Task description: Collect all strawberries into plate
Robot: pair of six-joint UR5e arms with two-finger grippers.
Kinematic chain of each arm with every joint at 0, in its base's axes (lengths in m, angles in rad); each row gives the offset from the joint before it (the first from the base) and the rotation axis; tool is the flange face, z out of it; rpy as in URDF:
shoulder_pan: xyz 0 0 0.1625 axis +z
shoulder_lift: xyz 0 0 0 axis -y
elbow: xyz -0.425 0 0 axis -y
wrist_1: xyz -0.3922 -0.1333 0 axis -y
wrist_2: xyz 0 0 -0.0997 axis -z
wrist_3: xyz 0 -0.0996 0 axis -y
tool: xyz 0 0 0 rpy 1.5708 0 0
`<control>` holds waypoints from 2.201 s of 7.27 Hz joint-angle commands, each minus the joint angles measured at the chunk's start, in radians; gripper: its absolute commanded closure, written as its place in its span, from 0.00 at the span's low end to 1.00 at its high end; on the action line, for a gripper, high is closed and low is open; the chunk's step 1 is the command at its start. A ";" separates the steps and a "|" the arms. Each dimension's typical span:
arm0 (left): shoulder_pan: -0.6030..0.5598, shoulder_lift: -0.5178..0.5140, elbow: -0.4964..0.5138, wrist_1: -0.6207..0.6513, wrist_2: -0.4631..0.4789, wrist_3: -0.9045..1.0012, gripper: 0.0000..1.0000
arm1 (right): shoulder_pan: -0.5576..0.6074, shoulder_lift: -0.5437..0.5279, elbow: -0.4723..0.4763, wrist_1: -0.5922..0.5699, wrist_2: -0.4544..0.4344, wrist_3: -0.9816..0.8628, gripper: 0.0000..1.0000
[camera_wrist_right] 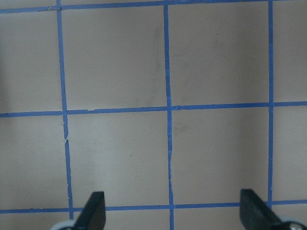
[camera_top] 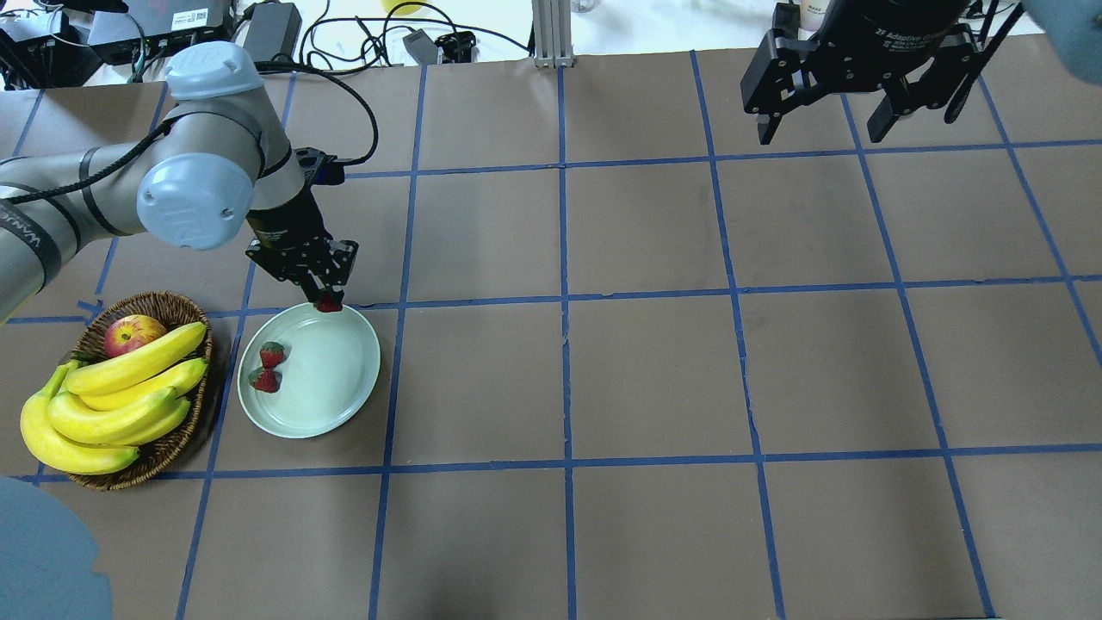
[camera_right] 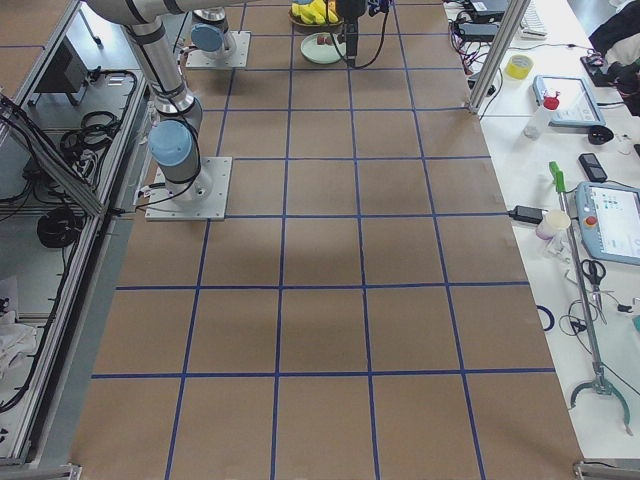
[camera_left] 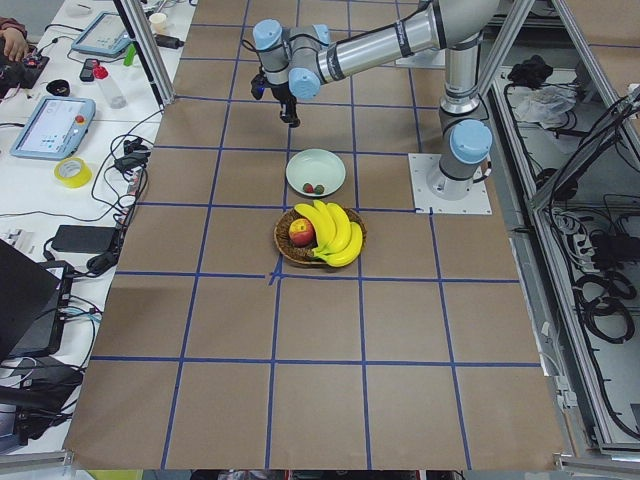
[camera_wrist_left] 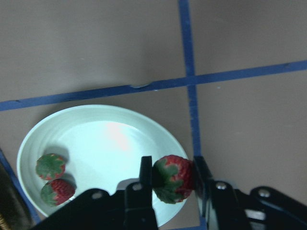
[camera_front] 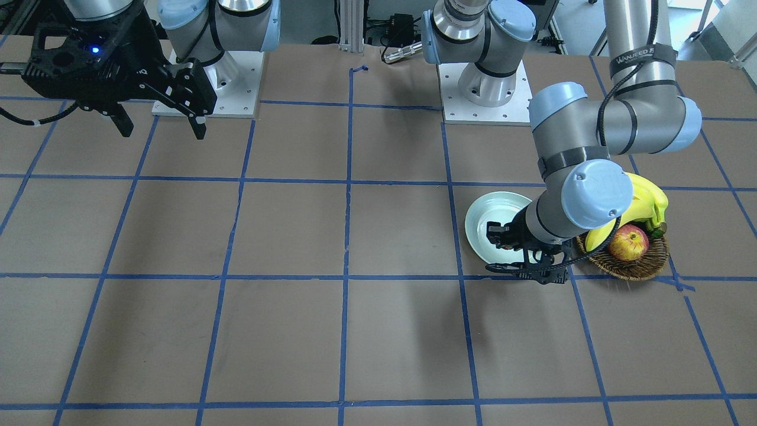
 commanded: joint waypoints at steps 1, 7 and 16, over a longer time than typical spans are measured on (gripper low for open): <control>0.044 -0.004 -0.024 -0.002 0.024 0.026 1.00 | -0.001 -0.001 0.000 0.000 0.000 0.000 0.00; 0.055 0.029 -0.022 -0.005 0.050 -0.050 0.00 | -0.001 0.000 0.000 0.000 0.006 0.000 0.00; -0.003 0.158 0.180 -0.138 0.064 -0.335 0.00 | -0.001 -0.001 -0.002 0.002 0.006 0.002 0.00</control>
